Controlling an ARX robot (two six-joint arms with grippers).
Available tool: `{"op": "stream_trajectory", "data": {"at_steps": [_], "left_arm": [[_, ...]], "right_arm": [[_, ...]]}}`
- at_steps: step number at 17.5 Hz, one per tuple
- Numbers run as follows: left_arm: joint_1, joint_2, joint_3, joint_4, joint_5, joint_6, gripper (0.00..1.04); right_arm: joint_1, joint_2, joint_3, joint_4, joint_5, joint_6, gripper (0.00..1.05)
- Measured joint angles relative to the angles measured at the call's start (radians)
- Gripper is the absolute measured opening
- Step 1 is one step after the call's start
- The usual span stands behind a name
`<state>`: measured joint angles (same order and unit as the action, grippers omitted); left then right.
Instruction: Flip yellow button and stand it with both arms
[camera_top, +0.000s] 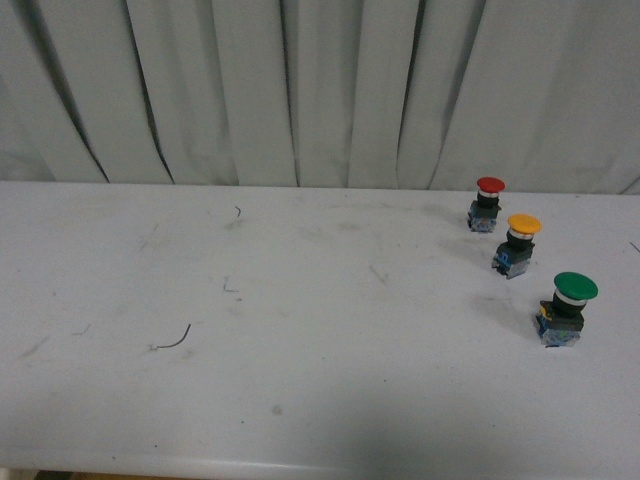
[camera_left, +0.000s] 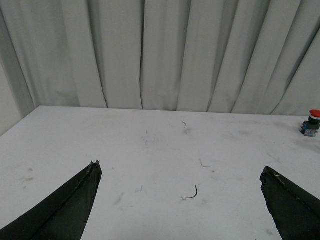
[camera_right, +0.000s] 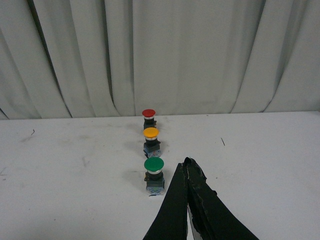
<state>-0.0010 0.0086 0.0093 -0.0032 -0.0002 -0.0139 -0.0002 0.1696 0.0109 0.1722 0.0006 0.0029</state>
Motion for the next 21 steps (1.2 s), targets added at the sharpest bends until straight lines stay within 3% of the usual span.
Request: {"op": "stream_trajectory", "data": {"at_steps": [5, 11, 13, 20, 21], "left_arm": [[0.000, 0.000, 0.000, 0.000, 0.000, 0.000, 0.98], [0.000, 0.000, 0.000, 0.000, 0.000, 0.000, 0.98], [0.000, 0.000, 0.000, 0.000, 0.000, 0.000, 0.98], [0.000, 0.000, 0.000, 0.000, 0.000, 0.000, 0.98], [0.000, 0.000, 0.000, 0.000, 0.000, 0.000, 0.98]], "right_arm": [[0.000, -0.118, 0.001, -0.175, 0.000, 0.000, 0.02], [0.000, -0.167, 0.001, -0.175, -0.001, 0.000, 0.02], [0.000, -0.167, 0.001, -0.175, -0.001, -0.001, 0.17], [0.000, -0.167, 0.001, -0.175, -0.001, 0.000, 1.00], [0.000, -0.167, 0.001, -0.175, -0.001, -0.001, 0.97]]}}
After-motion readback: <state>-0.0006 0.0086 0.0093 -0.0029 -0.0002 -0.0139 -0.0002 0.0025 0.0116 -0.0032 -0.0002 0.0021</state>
